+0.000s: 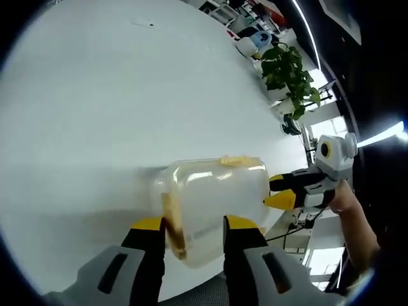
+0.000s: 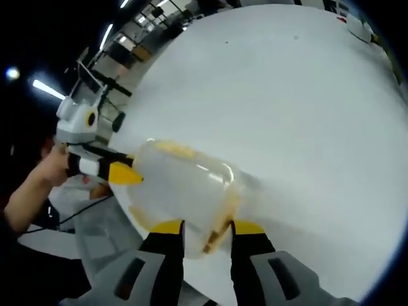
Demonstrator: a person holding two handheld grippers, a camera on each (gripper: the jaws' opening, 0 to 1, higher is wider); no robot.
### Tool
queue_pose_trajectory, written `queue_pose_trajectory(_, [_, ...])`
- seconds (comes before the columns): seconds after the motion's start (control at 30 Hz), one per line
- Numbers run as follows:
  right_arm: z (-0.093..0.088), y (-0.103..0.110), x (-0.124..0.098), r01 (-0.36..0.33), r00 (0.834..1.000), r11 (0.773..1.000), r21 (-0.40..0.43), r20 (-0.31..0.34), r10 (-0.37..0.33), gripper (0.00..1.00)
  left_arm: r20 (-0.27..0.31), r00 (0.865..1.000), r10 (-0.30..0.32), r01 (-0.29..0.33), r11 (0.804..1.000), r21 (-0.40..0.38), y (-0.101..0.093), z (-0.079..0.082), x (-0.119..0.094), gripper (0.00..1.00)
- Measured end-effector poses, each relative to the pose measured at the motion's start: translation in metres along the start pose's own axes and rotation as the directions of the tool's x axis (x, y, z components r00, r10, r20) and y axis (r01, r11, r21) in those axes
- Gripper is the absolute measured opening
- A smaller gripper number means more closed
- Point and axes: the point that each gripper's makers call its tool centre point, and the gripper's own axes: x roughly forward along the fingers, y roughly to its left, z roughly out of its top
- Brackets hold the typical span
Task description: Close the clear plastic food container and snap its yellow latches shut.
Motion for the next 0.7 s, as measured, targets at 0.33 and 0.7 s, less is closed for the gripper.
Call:
queue_pose_trajectory(0.33, [0.000, 0.003, -0.006, -0.001, 0.999, 0.998, -0.056, 0.034, 0.002, 0.22, -0.003, 1.000, 0.014, -0.014, 0.997, 0.078, -0.002, -0.003, 0.000, 0.41])
queue_pose_trajectory(0.7, [0.025, 0.019, -0.016, 0.059, 0.995, 0.943, -0.329, 0.097, -0.029, 0.20, 0.003, 0.998, 0.058, -0.057, 0.973, 0.226, -0.005, -0.007, -0.004, 0.59])
